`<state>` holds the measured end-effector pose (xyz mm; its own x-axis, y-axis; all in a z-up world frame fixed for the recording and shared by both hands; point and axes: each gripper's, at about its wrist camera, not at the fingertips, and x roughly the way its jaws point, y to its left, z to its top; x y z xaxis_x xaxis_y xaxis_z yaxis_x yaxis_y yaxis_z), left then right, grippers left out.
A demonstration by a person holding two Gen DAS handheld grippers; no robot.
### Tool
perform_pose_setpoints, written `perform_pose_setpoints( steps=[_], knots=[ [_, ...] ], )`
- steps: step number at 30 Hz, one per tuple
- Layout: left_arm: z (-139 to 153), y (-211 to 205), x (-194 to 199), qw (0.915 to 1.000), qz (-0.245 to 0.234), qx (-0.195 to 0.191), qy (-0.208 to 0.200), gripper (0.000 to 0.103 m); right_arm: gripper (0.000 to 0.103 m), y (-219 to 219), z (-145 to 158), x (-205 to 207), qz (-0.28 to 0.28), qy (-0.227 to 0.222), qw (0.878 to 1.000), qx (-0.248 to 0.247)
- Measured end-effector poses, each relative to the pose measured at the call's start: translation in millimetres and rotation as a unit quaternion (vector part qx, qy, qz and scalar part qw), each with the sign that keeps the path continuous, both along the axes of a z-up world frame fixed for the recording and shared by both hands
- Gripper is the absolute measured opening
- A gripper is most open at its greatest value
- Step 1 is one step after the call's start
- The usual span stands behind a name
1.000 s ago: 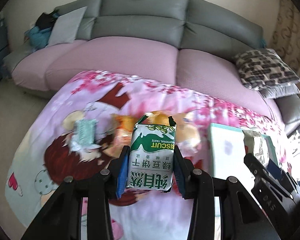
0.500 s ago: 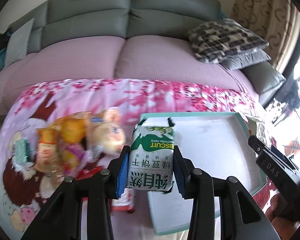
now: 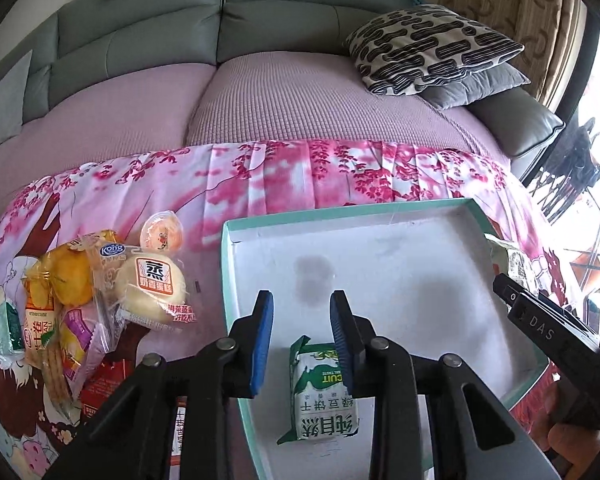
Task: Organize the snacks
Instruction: 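Carry the carton with the left tool and the bag with the right tool to the teal-rimmed tray, then open the left tool over the tray while the right tool releases the white bag, then move both tools back from the tray to the snack pile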
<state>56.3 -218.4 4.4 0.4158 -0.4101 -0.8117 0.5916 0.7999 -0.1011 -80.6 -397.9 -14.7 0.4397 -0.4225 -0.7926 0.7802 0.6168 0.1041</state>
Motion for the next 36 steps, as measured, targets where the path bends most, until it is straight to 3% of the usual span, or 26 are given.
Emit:
perform_pose_setpoints(
  steps=[6,8,9,10,14,18,23,25,29,36],
  knots=[
    [-1.6,8.7,3.9,0.9998,0.015,0.004,0.009,0.032,0.066,1.5,-2.9,4.8,0.008,0.014,1.000,0.004],
    [-0.3,11.2,4.6,0.9997,0.021,0.005,0.011,0.045,0.066,2.3,-0.9,4.7,0.007,0.017,1.000,0.001],
    [1.4,13.2,4.8,0.9996,0.025,0.005,0.013,0.060,0.067,2.8,0.2,4.6,0.007,0.017,1.000,0.001],
    [3.4,15.3,4.9,0.9995,0.028,0.004,0.012,0.067,0.068,4.1,2.0,4.0,0.008,0.014,1.000,0.001],
    [10.2,23.2,4.4,0.9993,0.037,-0.002,0.008,0.069,0.089,9.0,9.3,4.2,0.013,0.009,1.000,-0.007],
    [9.6,28.7,5.6,0.9988,0.047,-0.001,0.011,0.078,0.101,13.4,13.6,6.1,0.020,0.005,1.000,-0.012],
    [7.5,36.2,10.1,0.9979,0.064,-0.005,0.007,0.084,0.103,16.0,14.2,7.7,0.028,-0.001,1.000,-0.009],
    [8.3,39.4,11.6,0.9968,0.079,-0.005,-0.006,0.103,0.103,16.8,14.7,8.2,0.030,-0.002,0.999,-0.010],
    [11.2,45.7,13.8,0.9950,0.095,-0.008,-0.031,0.103,0.103,19.0,15.8,8.7,0.032,0.000,0.999,-0.015],
    [12.1,50.8,18.1,0.9944,0.100,-0.013,-0.030,0.103,0.103,19.5,17.6,6.9,0.031,-0.001,0.999,-0.012]
  ],
)
